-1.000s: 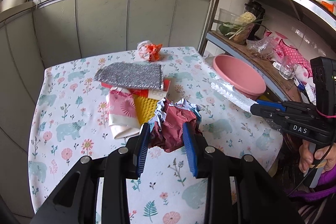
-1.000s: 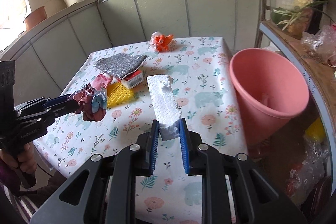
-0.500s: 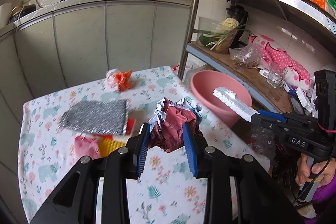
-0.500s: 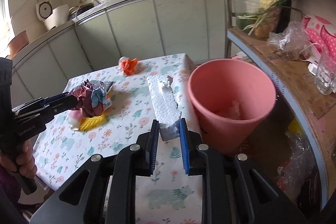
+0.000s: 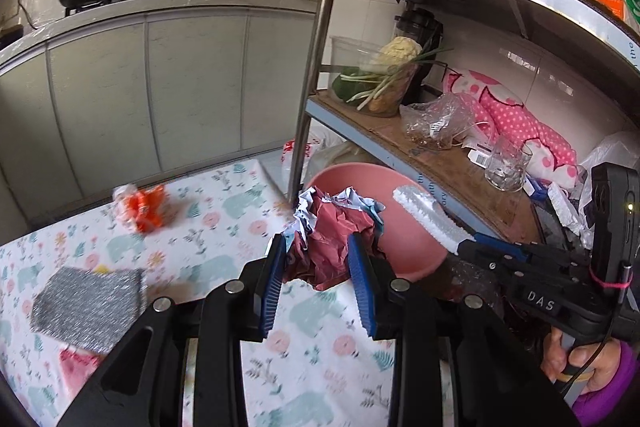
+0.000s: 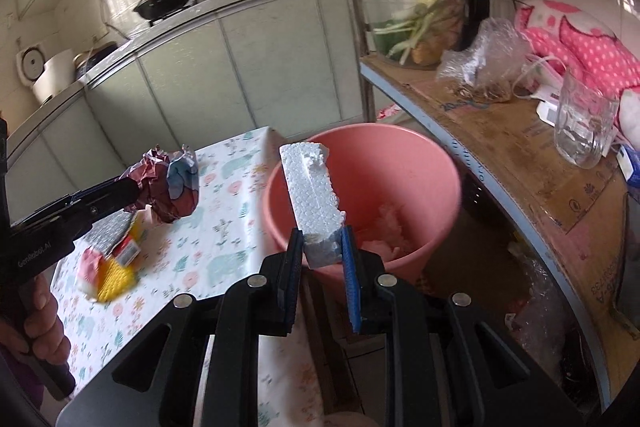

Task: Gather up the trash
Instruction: 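Carry the red wrapper and foam strip over the pink bucket with both tools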

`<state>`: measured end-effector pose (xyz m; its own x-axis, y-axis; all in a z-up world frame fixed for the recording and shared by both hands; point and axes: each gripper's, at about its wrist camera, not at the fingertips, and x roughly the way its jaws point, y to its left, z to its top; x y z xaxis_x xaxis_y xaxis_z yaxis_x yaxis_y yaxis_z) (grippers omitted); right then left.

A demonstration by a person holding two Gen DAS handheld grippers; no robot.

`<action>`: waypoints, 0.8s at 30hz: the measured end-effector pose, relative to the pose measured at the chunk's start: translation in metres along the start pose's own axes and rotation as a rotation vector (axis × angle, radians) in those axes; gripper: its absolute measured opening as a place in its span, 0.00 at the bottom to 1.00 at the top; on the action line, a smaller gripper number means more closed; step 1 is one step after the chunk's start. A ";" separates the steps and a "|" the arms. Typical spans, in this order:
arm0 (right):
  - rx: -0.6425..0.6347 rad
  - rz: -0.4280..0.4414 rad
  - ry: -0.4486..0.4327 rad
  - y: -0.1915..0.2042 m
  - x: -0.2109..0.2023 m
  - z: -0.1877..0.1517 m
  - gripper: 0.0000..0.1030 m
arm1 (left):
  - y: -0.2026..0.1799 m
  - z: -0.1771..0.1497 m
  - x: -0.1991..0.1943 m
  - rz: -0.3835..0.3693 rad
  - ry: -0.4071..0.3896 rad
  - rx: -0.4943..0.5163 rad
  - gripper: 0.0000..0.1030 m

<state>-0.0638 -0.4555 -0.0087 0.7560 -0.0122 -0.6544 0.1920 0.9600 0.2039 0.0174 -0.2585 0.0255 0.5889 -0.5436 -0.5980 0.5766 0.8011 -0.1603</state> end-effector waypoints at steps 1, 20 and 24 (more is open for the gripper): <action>0.015 -0.013 0.003 -0.005 0.005 0.002 0.20 | -0.004 0.003 0.008 -0.005 0.003 0.002 0.30; 0.094 -0.117 0.064 -0.031 0.067 0.015 0.20 | -0.031 0.011 0.121 -0.024 0.111 0.012 0.30; 0.093 -0.127 0.081 -0.032 0.076 0.015 0.20 | -0.035 0.009 0.136 -0.018 0.133 0.021 0.30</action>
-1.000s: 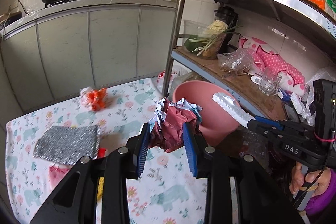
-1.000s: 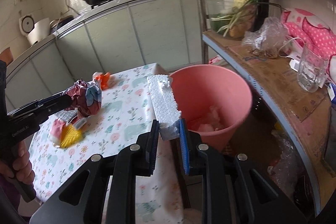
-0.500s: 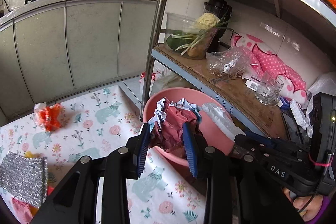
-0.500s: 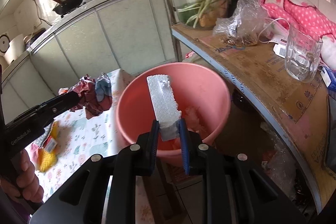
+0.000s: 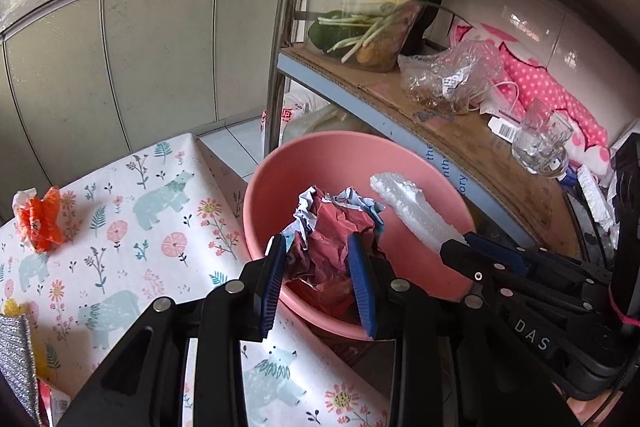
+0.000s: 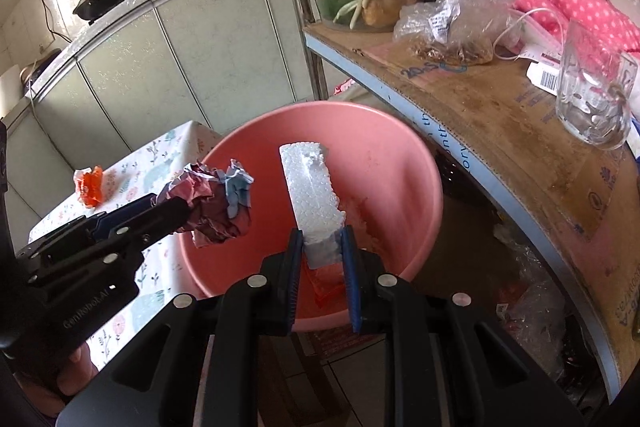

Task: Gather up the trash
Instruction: 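Carry the red wrapper and foam strip over the pink bucket with both tools, then open both grippers to drop the wrapper and foam strip into the bucket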

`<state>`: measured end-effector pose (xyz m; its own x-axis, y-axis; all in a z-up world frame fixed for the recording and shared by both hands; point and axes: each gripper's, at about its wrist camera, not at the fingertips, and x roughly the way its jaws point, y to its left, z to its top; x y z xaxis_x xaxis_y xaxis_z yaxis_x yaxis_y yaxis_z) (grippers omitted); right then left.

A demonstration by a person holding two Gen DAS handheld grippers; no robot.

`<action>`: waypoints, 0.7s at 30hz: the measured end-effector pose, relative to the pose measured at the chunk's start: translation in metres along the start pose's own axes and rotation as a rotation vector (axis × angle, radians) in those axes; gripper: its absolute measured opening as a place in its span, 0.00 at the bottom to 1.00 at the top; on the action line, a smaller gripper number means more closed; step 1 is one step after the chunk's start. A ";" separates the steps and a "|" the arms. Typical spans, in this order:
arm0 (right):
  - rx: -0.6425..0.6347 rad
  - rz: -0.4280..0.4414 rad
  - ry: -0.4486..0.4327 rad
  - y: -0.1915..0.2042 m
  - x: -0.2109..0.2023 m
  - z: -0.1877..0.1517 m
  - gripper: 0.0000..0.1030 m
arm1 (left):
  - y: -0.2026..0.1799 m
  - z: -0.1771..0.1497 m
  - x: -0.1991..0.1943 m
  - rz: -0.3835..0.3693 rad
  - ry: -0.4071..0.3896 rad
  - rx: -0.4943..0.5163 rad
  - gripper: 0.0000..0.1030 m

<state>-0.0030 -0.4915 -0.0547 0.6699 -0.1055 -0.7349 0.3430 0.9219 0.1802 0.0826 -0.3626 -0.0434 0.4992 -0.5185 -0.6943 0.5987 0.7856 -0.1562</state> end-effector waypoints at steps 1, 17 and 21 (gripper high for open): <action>0.000 -0.004 0.004 0.000 0.003 0.000 0.20 | -0.001 0.000 0.003 -0.002 0.004 0.001 0.30; 0.005 -0.028 0.029 -0.004 0.021 0.000 0.20 | -0.003 -0.005 0.026 0.006 0.041 -0.001 0.31; 0.005 -0.033 0.037 -0.004 0.024 0.000 0.20 | -0.003 -0.005 0.028 0.007 0.044 -0.010 0.32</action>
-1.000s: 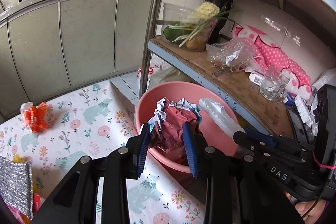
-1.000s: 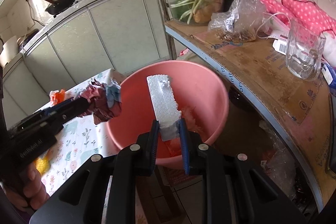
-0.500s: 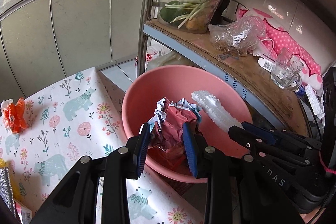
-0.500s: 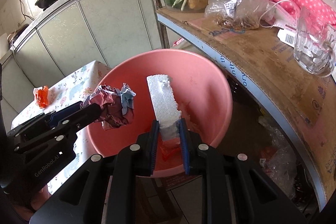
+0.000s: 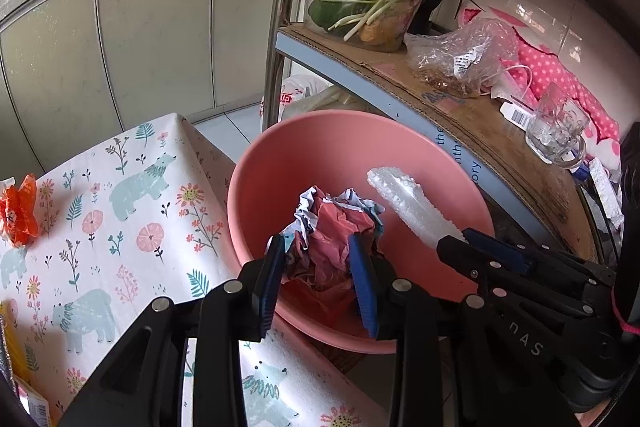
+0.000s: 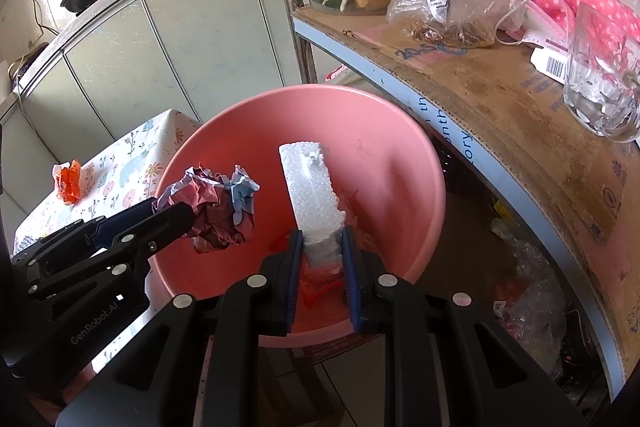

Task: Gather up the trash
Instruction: 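Open both grippers to drop the wrapper and foam strip into the bucket, then move both tools back over the table toward the remaining trash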

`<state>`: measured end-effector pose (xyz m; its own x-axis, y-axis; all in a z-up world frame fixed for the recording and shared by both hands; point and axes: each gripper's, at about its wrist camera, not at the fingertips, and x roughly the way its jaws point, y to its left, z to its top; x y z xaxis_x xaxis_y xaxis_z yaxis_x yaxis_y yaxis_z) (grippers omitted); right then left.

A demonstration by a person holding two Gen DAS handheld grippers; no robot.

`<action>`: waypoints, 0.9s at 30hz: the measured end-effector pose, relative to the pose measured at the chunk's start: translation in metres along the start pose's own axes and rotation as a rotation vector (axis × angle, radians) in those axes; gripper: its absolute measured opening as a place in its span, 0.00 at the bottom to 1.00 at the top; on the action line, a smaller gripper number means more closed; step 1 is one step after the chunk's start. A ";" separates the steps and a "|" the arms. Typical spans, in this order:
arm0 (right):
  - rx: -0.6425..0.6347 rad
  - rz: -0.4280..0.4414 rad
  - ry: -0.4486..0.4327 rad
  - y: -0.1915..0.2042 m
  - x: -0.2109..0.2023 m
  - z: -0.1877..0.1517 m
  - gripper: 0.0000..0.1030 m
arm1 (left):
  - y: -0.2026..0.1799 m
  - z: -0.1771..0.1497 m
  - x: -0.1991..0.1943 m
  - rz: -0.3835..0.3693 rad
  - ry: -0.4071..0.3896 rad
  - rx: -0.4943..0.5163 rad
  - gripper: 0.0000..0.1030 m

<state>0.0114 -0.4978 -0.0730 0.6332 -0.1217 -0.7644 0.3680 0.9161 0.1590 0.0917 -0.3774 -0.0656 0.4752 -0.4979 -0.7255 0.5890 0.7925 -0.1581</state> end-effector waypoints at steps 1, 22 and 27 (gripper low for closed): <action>0.001 -0.001 0.003 0.000 0.001 0.000 0.20 | 0.000 0.000 0.000 0.000 0.000 -0.002 0.33; -0.005 0.017 -0.005 0.000 -0.010 -0.002 0.30 | -0.005 0.003 -0.030 0.023 -0.043 -0.008 0.47; -0.013 0.025 -0.013 0.001 -0.019 -0.004 0.30 | -0.009 0.002 -0.045 0.030 -0.066 -0.002 0.48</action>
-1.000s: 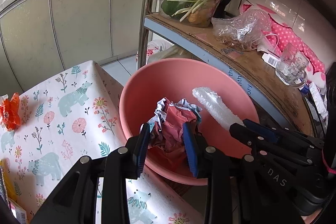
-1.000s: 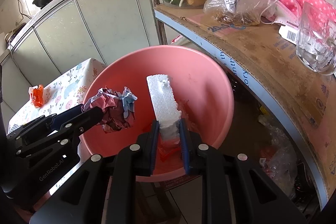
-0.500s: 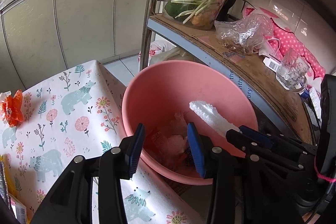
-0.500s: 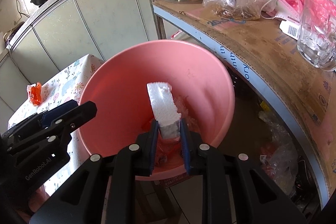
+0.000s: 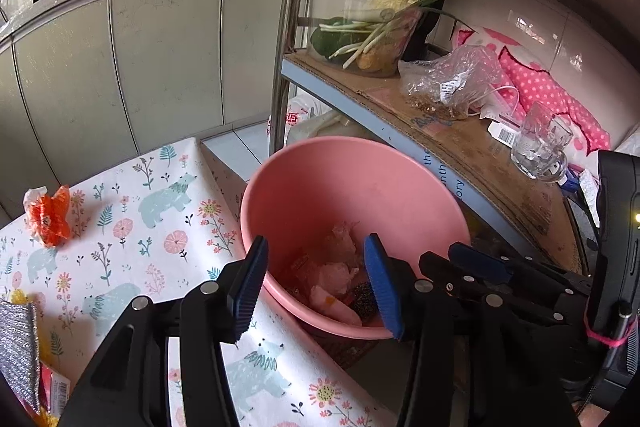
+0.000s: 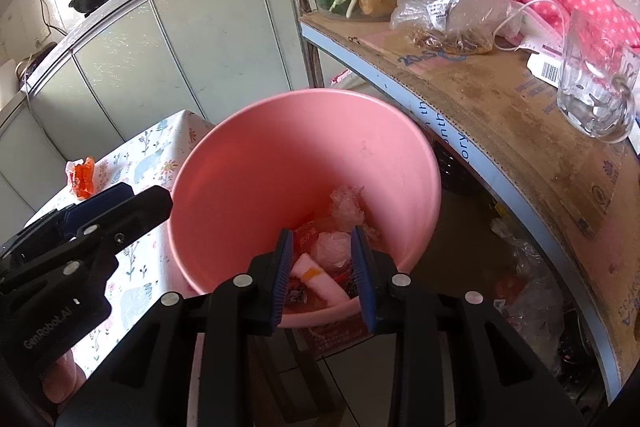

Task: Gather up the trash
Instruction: 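Move both tools back over the table toward the remaining trash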

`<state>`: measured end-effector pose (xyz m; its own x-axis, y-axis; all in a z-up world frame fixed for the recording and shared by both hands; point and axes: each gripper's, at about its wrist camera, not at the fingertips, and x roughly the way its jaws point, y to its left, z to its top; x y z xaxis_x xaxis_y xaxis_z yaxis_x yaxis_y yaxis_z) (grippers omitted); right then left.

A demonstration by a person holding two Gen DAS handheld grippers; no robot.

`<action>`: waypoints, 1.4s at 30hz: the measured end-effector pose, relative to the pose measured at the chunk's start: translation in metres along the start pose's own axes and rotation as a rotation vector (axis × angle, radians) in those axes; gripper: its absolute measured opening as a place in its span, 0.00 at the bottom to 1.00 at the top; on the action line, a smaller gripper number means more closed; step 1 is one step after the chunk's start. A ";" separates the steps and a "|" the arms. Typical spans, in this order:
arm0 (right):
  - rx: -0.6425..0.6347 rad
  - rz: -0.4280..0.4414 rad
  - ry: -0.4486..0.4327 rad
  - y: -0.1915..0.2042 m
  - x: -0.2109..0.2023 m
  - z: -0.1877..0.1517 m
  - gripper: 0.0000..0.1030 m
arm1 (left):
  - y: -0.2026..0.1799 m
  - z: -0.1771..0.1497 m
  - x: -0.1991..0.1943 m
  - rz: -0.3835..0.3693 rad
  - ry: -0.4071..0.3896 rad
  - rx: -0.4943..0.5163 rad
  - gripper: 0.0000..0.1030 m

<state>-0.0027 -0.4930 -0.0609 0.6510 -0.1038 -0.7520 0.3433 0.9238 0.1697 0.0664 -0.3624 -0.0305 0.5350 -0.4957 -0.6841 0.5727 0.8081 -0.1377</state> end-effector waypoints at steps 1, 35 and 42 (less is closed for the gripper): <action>-0.003 0.004 -0.002 0.001 -0.003 -0.001 0.30 | 0.000 -0.001 -0.004 0.003 -0.005 0.001 0.48; -0.209 0.203 0.007 0.106 -0.070 -0.059 0.31 | 0.071 -0.082 -0.159 0.217 -0.065 -0.042 0.48; -0.259 0.240 0.027 0.133 -0.071 -0.073 0.31 | 0.093 -0.108 -0.183 0.347 -0.057 -0.082 0.48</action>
<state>-0.0531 -0.3361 -0.0311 0.6731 0.1339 -0.7273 -0.0026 0.9839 0.1788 -0.0452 -0.1618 0.0041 0.7241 -0.2027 -0.6592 0.3007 0.9530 0.0372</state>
